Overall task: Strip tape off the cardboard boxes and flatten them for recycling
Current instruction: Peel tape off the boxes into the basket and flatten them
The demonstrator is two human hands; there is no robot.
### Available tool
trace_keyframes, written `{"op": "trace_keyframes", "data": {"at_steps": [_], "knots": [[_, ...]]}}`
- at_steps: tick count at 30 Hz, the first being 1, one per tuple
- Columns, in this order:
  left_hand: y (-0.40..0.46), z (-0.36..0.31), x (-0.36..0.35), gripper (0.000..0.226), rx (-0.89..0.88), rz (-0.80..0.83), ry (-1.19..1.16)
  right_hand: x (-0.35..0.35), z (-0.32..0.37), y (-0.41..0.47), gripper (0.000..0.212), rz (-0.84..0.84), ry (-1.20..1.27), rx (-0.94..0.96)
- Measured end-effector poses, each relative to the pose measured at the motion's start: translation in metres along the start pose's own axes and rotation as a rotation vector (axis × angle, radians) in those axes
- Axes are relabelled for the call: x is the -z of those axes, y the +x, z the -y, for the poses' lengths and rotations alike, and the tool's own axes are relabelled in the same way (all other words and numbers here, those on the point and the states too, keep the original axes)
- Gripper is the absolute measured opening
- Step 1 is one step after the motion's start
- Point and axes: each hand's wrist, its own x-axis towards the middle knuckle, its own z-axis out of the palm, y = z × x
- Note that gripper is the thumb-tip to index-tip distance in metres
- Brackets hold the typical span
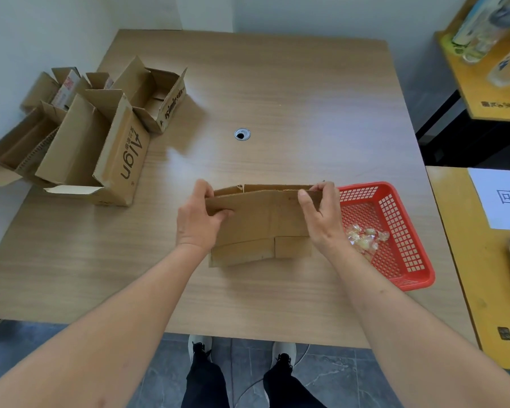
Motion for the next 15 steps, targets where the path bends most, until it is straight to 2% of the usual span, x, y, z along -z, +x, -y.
{"op": "trace_keyframes", "data": {"at_steps": [1,3,5,8,11,15], "knots": [[0.003,-0.001,0.002,0.051,0.053,-0.007,-0.059,0.001,0.000,0.000,0.039,0.059,0.001,0.008],[0.007,0.001,0.003,0.065,0.137,-0.021,-0.154,0.001,-0.002,0.000,0.067,0.163,-0.125,0.024],[0.007,0.004,0.001,0.073,0.167,-0.014,-0.183,-0.003,-0.005,0.001,0.081,0.161,-0.235,0.014],[0.004,0.019,-0.009,0.074,0.155,0.061,-0.113,-0.017,-0.013,0.001,0.070,0.089,-0.181,-0.048],[0.000,0.050,-0.022,0.072,0.105,0.207,0.082,-0.032,-0.029,0.000,0.051,0.048,-0.194,-0.158],[-0.001,0.087,-0.044,0.065,-0.005,0.372,0.264,-0.063,-0.057,-0.001,0.047,-0.007,-0.246,-0.203]]}}
